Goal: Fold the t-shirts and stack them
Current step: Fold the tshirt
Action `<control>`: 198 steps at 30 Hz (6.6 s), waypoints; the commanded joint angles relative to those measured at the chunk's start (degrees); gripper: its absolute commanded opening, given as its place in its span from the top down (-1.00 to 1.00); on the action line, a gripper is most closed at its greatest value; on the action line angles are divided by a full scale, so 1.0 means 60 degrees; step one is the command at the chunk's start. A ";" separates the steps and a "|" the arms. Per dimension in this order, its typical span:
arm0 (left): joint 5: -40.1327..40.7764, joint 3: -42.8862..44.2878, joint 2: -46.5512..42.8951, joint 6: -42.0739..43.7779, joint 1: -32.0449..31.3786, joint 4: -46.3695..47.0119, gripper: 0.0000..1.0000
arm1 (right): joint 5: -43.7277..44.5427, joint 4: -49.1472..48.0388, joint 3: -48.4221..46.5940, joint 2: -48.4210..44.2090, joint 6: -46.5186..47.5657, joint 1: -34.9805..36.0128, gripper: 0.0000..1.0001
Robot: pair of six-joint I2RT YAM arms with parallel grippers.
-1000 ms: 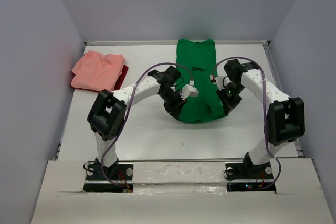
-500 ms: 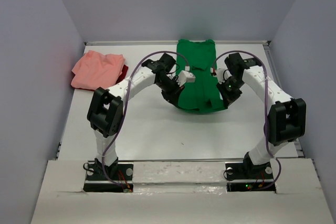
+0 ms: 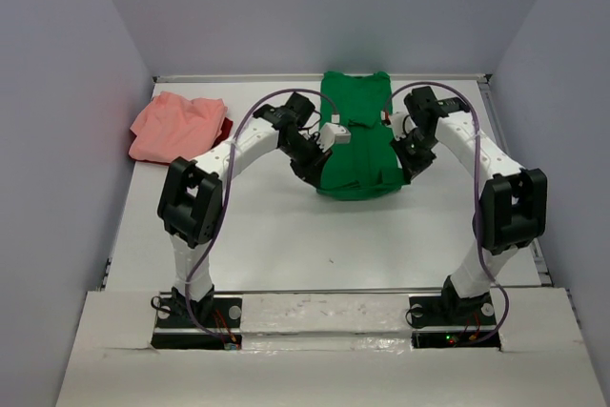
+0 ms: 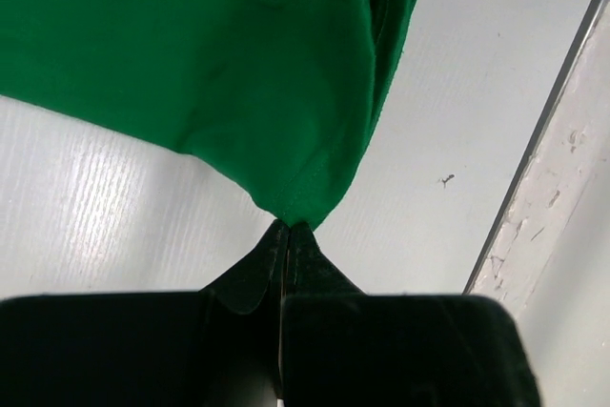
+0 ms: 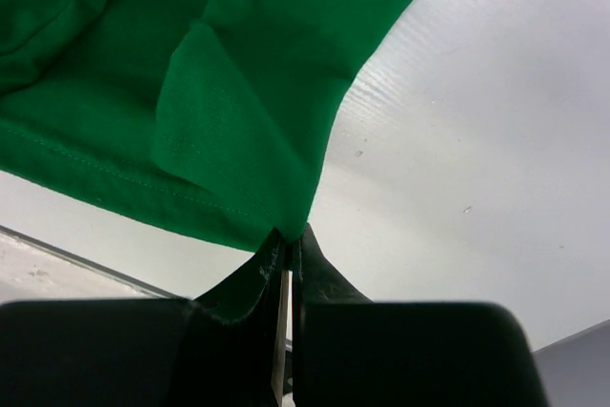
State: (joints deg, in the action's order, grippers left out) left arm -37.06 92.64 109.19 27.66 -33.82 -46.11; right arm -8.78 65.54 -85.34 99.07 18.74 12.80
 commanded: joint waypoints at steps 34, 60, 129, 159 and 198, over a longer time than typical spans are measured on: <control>0.1590 0.4026 0.2207 -0.0801 0.0730 0.0140 1.00 | 0.1316 -0.1167 -0.3500 0.2501 -0.0238 -0.0038 1.00; 0.2134 0.5639 0.3306 -0.0962 0.0818 0.0243 1.00 | 0.1902 -0.1269 -0.5845 0.4201 -0.0106 -0.0477 1.00; 0.4784 0.5947 0.2605 -0.0933 0.0964 0.2265 -0.26 | 0.3557 -0.2573 -0.8306 0.4966 0.0055 -0.0741 -0.98; 0.4507 -0.5376 -0.6477 -0.0303 0.2853 0.4799 0.46 | -0.0765 -0.2617 -0.1727 0.2354 -0.0062 -0.0653 1.00; 0.3349 -0.5919 -0.7490 -0.0831 0.4246 0.5180 -0.98 | 0.0774 -0.1973 -0.8012 0.6999 -0.0033 -0.0565 1.00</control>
State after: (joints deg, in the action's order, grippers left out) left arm -15.92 55.81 64.12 23.27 -8.86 -16.47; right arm -5.91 53.93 -129.19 140.29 17.91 9.08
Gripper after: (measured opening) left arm 0.989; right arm 0.010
